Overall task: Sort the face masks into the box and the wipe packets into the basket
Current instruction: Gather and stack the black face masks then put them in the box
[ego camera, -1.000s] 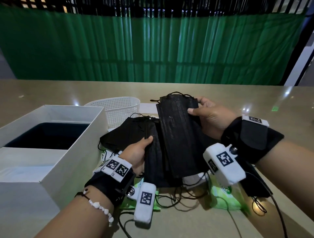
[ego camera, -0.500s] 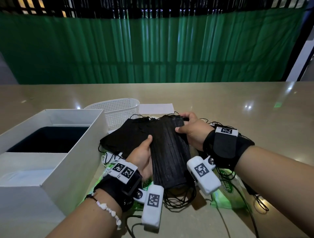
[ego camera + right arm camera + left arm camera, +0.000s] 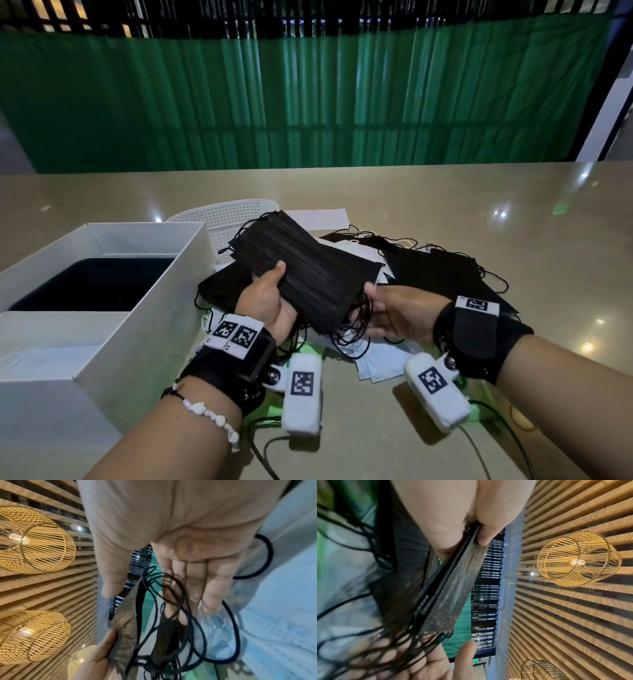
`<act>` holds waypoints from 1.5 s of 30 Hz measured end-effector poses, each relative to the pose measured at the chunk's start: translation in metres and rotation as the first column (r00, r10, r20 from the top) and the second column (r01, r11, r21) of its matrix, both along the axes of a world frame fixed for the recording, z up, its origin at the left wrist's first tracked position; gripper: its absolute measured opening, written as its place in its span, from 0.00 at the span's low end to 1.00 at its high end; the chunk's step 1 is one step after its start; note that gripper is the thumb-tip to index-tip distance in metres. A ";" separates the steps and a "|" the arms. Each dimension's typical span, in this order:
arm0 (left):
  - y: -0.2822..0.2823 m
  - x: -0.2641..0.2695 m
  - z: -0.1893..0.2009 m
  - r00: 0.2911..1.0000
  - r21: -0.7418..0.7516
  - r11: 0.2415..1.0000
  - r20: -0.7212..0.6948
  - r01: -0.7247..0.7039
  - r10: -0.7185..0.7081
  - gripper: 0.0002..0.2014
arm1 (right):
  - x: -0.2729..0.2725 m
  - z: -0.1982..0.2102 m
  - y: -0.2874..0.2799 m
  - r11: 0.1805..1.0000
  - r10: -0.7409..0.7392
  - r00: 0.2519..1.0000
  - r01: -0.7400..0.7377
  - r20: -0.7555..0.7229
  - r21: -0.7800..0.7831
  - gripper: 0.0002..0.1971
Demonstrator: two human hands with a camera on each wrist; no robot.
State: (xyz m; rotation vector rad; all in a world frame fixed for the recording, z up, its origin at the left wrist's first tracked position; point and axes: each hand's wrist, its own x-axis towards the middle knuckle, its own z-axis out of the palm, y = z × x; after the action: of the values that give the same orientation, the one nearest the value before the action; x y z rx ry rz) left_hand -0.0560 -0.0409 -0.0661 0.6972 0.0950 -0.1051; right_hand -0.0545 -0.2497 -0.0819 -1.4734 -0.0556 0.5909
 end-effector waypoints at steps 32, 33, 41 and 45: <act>0.048 0.009 -0.026 0.995 0.247 0.969 -0.094 -0.011 0.035 0.11 | 0.028 -0.028 -0.033 0.822 -0.482 0.874 0.475 -0.060 0.312 0.14; 0.049 0.009 -0.024 0.997 0.223 0.975 -0.071 -0.005 0.022 0.09 | 0.028 -0.028 -0.033 0.823 -0.481 0.875 0.474 -0.063 0.313 0.14; 0.058 0.000 -0.010 0.978 0.109 0.982 0.127 0.154 -0.167 0.27 | 0.028 -0.027 -0.034 0.828 -0.475 0.877 0.473 -0.071 0.301 0.14; 0.056 -0.001 -0.005 0.963 0.141 0.971 0.161 0.195 -0.217 0.35 | 0.027 -0.026 -0.034 0.835 -0.462 0.884 0.462 -0.076 0.299 0.14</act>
State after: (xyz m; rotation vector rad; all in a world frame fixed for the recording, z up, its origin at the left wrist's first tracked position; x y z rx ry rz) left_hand -0.0569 0.0154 -0.0709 0.8373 -0.1423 -0.2390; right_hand -0.0272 -0.2840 -0.1083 -1.1220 0.1999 0.1721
